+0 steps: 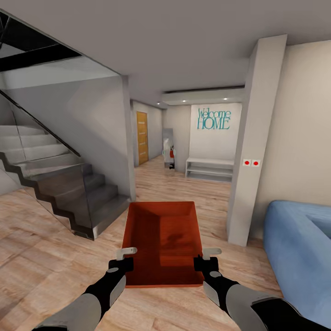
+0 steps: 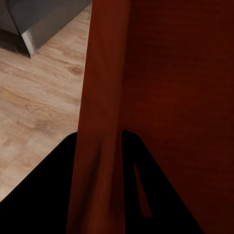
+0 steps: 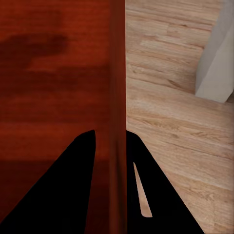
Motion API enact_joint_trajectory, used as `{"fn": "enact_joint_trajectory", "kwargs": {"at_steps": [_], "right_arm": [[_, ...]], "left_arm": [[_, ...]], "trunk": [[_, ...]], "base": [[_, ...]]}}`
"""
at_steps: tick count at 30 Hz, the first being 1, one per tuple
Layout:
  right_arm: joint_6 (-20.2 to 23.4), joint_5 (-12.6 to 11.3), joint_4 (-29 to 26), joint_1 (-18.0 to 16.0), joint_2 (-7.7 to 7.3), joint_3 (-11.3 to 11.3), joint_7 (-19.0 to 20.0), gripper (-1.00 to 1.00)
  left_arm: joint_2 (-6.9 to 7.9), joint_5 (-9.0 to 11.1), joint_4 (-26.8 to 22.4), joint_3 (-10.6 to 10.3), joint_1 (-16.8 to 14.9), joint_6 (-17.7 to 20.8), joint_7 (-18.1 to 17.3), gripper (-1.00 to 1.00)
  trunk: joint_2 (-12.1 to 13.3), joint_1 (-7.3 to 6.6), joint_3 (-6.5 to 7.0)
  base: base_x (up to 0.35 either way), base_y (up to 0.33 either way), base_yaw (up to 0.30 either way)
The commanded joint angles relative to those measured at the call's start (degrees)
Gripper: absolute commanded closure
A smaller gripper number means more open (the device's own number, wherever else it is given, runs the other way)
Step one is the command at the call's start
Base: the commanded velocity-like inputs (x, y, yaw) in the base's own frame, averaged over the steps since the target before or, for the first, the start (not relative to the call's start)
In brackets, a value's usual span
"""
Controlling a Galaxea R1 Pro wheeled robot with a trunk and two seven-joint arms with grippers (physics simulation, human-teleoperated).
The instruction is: Move the two storage containers from the living room to the garage. In the garage, place one container on the floor and stack the other container on top of it (either order is fine).
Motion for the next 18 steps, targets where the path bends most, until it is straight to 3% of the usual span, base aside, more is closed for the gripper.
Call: {"fn": "enact_joint_trajectory", "kwargs": {"at_steps": [1,18], "right_arm": [[-0.9,1.8,-0.9,-0.1,0.06,-2.7,0.2,1.0],[-0.9,1.9,-0.9,-0.1,0.06,-2.7,0.2,1.0]], "left_arm": [[0.8,0.2,0.1,0.5,0.0,-0.1,0.6,1.0],[0.79,0.2,0.1,0.4,0.0,-0.1,0.6,1.0]], "trunk": [[0.0,0.05,-0.01],[0.0,0.05,-0.01]], "base": [[0.319,0.0,0.0],[0.319,0.0,0.0]]}}
